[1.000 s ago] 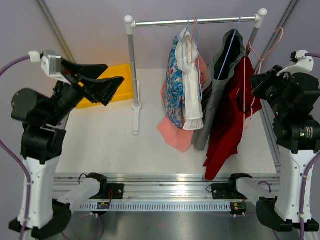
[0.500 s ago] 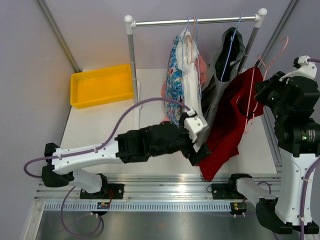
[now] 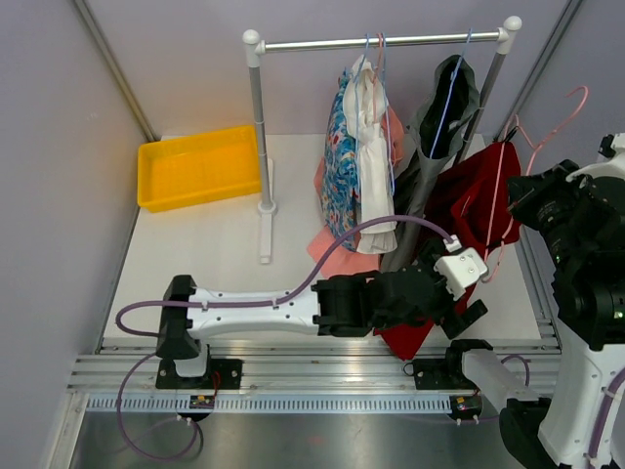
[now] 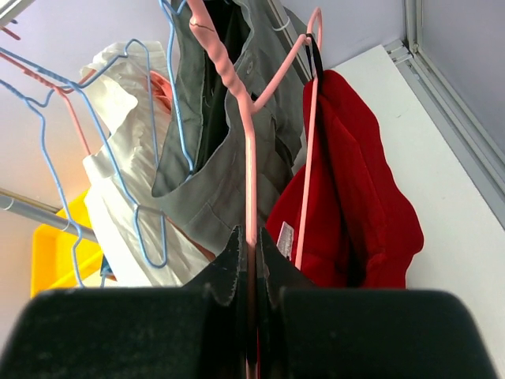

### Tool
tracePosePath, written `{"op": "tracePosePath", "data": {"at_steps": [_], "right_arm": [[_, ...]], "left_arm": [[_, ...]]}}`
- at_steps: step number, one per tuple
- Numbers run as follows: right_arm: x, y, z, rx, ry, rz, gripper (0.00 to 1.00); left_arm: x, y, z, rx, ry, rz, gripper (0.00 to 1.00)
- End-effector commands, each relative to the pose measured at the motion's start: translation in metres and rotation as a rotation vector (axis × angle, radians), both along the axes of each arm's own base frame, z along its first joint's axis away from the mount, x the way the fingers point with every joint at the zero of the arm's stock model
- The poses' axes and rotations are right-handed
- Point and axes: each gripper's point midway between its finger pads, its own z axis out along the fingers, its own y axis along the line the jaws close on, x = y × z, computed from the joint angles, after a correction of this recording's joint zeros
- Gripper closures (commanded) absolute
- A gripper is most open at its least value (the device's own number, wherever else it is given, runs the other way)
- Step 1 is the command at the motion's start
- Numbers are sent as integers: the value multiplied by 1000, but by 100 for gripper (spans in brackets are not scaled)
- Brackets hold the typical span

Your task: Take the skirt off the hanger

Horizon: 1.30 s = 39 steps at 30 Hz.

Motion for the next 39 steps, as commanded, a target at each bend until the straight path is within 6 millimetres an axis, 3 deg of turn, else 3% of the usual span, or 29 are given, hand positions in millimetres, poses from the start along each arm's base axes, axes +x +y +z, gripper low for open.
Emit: {"op": "tracePosePath", "data": {"at_steps": [1,5,8,9,10,11,16,19,23,28,34,39], "right_arm": [[-16,-1,34,23,-130,-14,100],[-23,-1,33,21,-137,-10,100],[-24,-2,33,10,-136,-14,100],[-24,-3,32,6,-134,-22,100],[-23,-3,32,1,-135,-19,100],[-24,-3,32,1,-135,-19,100],[-15,-2,18,-2,-106,-15,100],[-8,-2,6,3,-89,-19,100],[7,-6,-23,0,-23,-49,100],[20,-12,-39,-9,-9,-88,100],[33,-24,-44,-23,-7,-157,100],[41,-31,-45,-40,-12,-201,100]], "left_arm": [[20,-18,24,-66,-53,108,1],[41,-23,7,-65,-51,220,3],[49,-28,-3,-73,-24,239,51],[51,-28,-5,-70,-22,244,84],[51,-26,-3,-73,-20,249,95],[51,-25,-2,-77,-15,254,100],[46,1,17,-70,-33,298,100],[34,24,41,-81,-85,335,100],[5,51,82,-145,-110,324,100],[-26,60,112,-177,-127,285,100],[-67,50,115,-152,-171,204,100],[-84,50,109,-148,-154,173,100]]}}
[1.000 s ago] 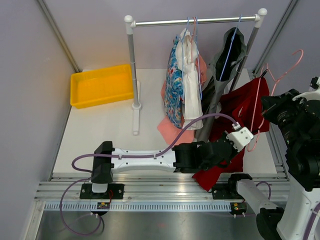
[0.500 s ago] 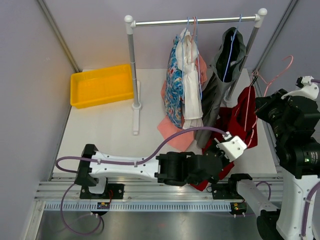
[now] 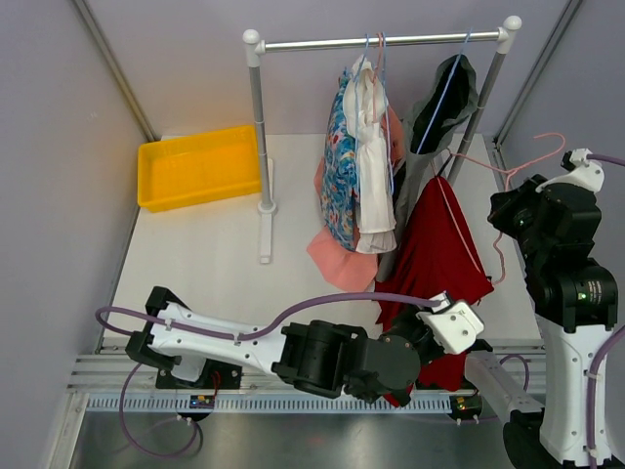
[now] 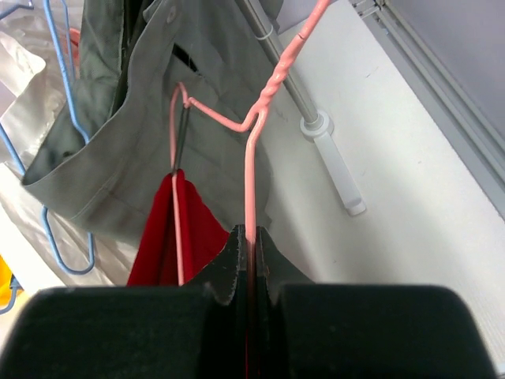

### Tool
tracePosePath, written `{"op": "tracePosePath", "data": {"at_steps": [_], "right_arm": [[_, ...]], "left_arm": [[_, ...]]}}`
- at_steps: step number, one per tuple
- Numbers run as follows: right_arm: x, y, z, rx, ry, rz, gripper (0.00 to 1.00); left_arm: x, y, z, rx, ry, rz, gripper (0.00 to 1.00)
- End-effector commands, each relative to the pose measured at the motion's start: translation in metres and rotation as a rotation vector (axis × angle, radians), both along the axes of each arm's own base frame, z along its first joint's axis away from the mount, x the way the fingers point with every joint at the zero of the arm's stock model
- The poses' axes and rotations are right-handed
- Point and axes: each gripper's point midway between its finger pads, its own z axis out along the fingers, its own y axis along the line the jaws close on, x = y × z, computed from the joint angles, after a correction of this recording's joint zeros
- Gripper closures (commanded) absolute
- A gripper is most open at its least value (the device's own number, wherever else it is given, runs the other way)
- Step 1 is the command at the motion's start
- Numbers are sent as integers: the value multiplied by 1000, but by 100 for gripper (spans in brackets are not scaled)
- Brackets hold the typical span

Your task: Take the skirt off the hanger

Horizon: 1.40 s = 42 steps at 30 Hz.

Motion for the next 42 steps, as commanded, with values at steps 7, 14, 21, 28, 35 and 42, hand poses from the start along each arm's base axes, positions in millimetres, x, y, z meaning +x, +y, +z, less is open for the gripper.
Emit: {"op": "tracePosePath", "data": {"at_steps": [7,14,21,28,35,42], "right_arm": [[18,-29,48,-74,-151,-146,100],[-29,-3,62,18,-183,-8,100],[-82,26,71,108,-206,146,100],[-128,58,103,250,-195,290,100],[-130,74,-5,372,188,296,100],[-164,68,-5,323,227,290,100]], "left_arm": [[-30,9,-15,-62,101,-15,100],[44,8,-110,41,217,180,100],[163,-2,-165,108,376,324,100],[253,-4,-192,176,410,465,100],[274,8,-134,17,380,537,100],[308,58,-133,111,380,716,100]]}}
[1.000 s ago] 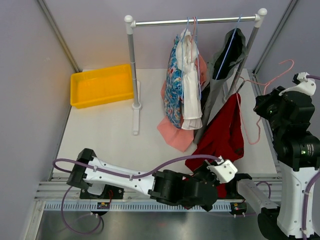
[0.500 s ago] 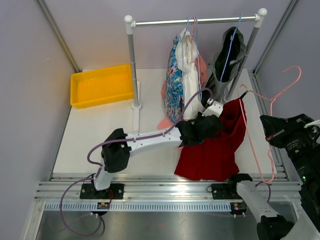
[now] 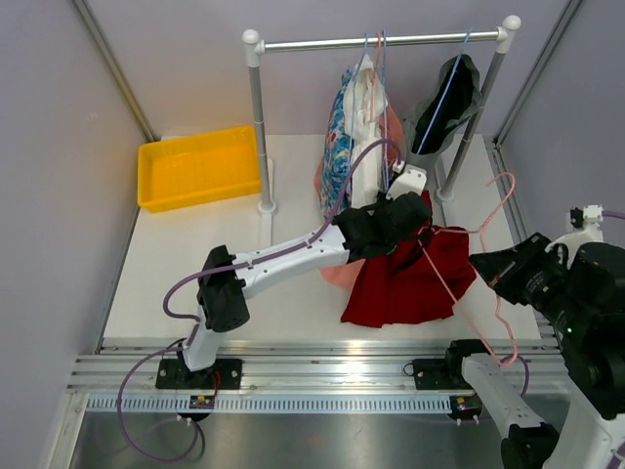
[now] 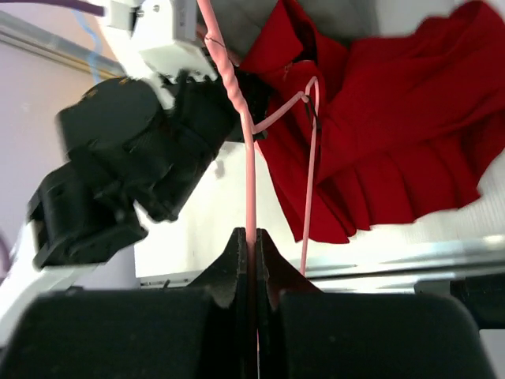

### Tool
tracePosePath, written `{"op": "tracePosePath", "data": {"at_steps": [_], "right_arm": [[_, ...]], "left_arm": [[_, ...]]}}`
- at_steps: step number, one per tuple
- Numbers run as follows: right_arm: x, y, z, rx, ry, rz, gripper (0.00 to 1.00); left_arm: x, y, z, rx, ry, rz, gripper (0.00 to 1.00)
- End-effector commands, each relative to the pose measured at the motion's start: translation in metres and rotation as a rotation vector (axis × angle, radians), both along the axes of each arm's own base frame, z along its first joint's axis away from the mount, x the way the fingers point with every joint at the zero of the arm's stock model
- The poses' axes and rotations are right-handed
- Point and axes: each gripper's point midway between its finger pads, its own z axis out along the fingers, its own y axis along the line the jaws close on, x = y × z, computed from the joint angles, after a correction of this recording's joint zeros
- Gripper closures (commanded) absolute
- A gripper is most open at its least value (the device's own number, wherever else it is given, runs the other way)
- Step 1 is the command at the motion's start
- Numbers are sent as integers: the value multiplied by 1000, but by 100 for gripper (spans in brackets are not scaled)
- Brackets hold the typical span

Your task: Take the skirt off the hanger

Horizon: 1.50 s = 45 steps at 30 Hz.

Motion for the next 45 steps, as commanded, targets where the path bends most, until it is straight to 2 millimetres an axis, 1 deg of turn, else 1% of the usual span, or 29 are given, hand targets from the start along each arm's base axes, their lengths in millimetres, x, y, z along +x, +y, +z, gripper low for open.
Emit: {"op": "tracePosePath", "data": {"at_steps": [1,3,4,5,7,9,10,11,12,13,14,15,17,18,19,23,24,25,26,27,28,29,31,32,34,35,38,41,45], "right_arm": [[-48,-1,16,-29,-9,35,100],[-50,8,25,-17,-27,96,100],[-55,22,29,35,-23,166,100],[-57,30,30,86,4,191,100],[-59,47,24,155,67,279,100],[-57,50,24,153,75,303,100],[-57,46,31,132,39,290,100],[-57,45,36,110,16,302,100],[-52,46,42,104,11,315,100],[-58,52,55,114,-31,364,100],[-55,57,60,132,-20,401,100],[-56,62,64,150,-15,437,100],[-63,77,68,204,10,550,100],[-65,80,66,217,22,576,100],[-65,82,60,231,53,597,100],[-73,82,37,225,117,622,100],[-74,82,32,229,134,623,100],[-73,83,19,245,189,629,100],[-78,84,7,255,220,634,100],[-79,84,3,257,228,634,100],[-81,83,0,257,236,636,100],[-85,83,-3,254,233,638,100],[-88,83,-6,256,245,650,100],[-89,83,-6,254,242,656,100],[-89,82,-6,243,239,656,100],[-88,82,-5,239,243,660,100],[-83,80,-5,212,235,649,100],[-71,73,-11,154,227,602,100],[-42,53,-22,34,186,459,100]], "left_arm": [[49,38,27,1,-39,211,100],[54,54,14,44,-21,253,100],[57,63,18,18,-17,274,100],[56,68,0,35,-1,277,100],[55,81,-1,18,2,315,100],[43,98,-9,45,18,338,100],[38,108,-16,71,15,357,100],[29,121,-11,68,11,370,100],[15,139,-40,122,41,403,100],[10,156,-46,145,28,448,100],[-1,177,-46,167,34,483,100],[-11,207,-71,198,54,563,100],[-22,248,-79,247,58,647,100],[-22,268,-68,204,53,691,100],[-29,290,-77,239,60,712,100],[-24,353,-40,180,8,825,100],[-18,380,-32,208,7,872,100],[-11,389,-15,133,-20,894,100],[-7,417,-5,142,-12,933,100],[-1,431,0,150,-22,967,100],[7,437,7,104,-25,970,100],[13,459,18,111,-33,1014,100],[24,473,25,102,-38,1040,100],[28,487,34,114,-46,1069,100],[35,497,39,105,-43,1090,100],[36,508,41,107,-38,1115,100],[39,516,63,50,-78,1125,100],[43,513,93,6,-145,1090,100],[58,500,160,-100,-304,970,100]]}}
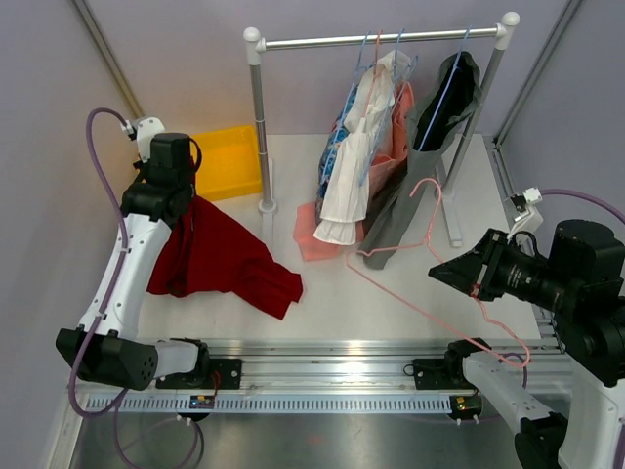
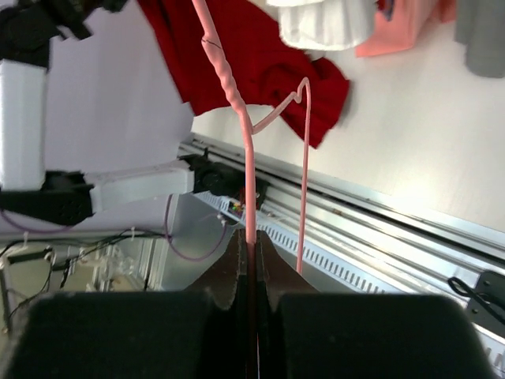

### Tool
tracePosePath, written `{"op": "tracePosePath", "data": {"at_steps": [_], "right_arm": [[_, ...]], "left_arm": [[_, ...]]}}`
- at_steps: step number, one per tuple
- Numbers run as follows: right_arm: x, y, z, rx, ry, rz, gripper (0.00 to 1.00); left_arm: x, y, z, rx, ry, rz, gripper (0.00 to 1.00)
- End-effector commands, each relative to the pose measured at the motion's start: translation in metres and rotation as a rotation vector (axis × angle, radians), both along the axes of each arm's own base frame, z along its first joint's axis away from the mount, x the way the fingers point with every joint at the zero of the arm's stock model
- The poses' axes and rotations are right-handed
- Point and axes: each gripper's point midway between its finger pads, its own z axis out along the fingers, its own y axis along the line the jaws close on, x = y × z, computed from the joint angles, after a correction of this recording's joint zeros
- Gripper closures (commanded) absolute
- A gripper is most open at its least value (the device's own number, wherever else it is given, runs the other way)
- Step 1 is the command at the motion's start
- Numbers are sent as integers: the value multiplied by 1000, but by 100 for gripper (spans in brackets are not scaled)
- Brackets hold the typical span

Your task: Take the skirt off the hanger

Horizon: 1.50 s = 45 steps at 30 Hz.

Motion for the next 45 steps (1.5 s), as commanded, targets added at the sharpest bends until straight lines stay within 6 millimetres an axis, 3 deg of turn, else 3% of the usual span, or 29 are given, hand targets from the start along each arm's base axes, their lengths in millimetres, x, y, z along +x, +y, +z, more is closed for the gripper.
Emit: {"op": "tracePosePath", "data": {"at_steps": [1,4,5,7,8,9,10,11,16,17,18,20,23,24,25,27,28,31,32,33,35,36,37,38,39,40,41,42,45], "right_arm": [[-5,-24,-40,-139,152,-112,100],[10,-25,-43,-142,125,-144,100],[15,-25,-42,-141,106,-148,100],[23,-26,-49,-157,107,-159,100],[26,-27,-51,-167,108,-162,100],[29,-30,-56,-189,107,-169,100],[32,-31,-57,-199,100,-177,100],[34,-33,-58,-208,97,-187,100],[46,-32,-57,-197,52,-197,100],[46,-31,-56,-190,38,-194,100],[47,-30,-54,-182,23,-188,100],[50,-30,-50,-179,-9,-194,100],[59,-35,-52,-205,-19,-219,100],[62,-36,-52,-214,-21,-229,100],[67,-36,-50,-215,-26,-231,100],[71,-34,-42,-201,-46,-235,100],[76,-33,-38,-195,-57,-238,100],[84,-29,-23,-161,-99,-238,100],[83,-26,-17,-144,-118,-223,100],[84,-24,-12,-134,-133,-212,100],[88,-21,2,-119,-182,-203,100],[88,-19,8,-118,-205,-185,100],[94,-17,12,-120,-205,-179,100],[95,-17,26,-115,-245,-178,100],[98,-17,32,-115,-258,-176,100],[108,-14,38,-111,-268,-170,100],[109,-13,54,-98,-311,-173,100],[112,-13,64,-92,-338,-176,100],[129,-17,96,-106,-422,-210,100]], "left_arm": [[20,-12,127,-9,-384,-126,100],[31,-24,180,28,-509,-228,100],[29,-22,210,56,-567,-235,100],[46,-19,227,92,-572,-214,100],[39,-16,263,117,-637,-207,100],[40,-13,278,138,-655,-193,100],[68,-16,269,155,-612,-193,100],[55,-12,315,171,-713,-177,100],[109,-5,328,240,-765,-179,100],[132,-6,314,258,-737,-184,100],[139,-6,317,268,-755,-189,100],[164,-4,292,246,-711,-185,100],[201,3,205,134,-548,-153,100],[194,7,200,109,-552,-132,100],[201,9,141,80,-440,-124,100],[195,10,123,14,-473,-106,100],[187,11,91,5,-415,-99,96],[190,21,44,-28,-318,-81,32],[195,20,42,-63,-309,-92,13],[196,19,13,-118,-201,-133,1],[209,32,-4,-210,-138,-92,1],[194,33,-24,-238,-33,-66,1],[191,34,-30,-248,-13,-56,1],[180,29,-9,-250,-49,-74,1],[173,22,-29,-270,-35,-98,1],[165,15,-18,-270,-76,-131,1],[148,9,16,-268,-164,-160,1],[136,2,3,-281,-157,-182,1],[98,-13,28,-292,-204,-238,1]]}}
